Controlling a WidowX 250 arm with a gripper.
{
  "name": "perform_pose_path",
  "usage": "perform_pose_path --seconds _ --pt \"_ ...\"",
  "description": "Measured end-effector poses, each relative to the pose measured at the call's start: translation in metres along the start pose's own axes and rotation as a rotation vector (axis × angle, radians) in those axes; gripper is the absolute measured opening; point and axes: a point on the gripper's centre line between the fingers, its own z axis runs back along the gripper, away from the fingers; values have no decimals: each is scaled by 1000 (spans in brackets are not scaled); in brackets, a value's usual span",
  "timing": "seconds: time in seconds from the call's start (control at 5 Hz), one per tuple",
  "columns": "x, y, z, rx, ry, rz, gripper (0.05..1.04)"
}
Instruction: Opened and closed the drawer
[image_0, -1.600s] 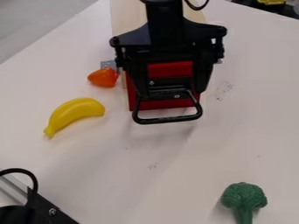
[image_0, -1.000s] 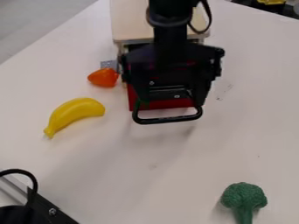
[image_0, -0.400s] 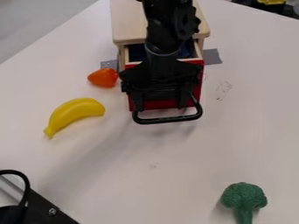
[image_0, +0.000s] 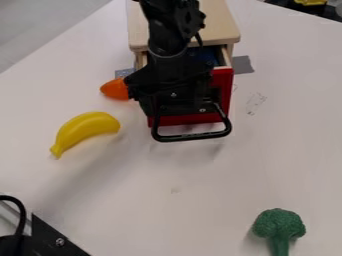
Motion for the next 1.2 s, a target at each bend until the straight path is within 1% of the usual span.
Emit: perform_pose_path --seconds 0.2,0.4,0.6,1.0,1.2 --pt "4 5 0 0 6 9 999" --pt "10 6 0 -11 -19 6 999" --pt "18 7 0 -25 -42 28 999" --pt "35 2 -6 -27 -66 37 999" --pt "36 2 -7 -27 -74 36 998"
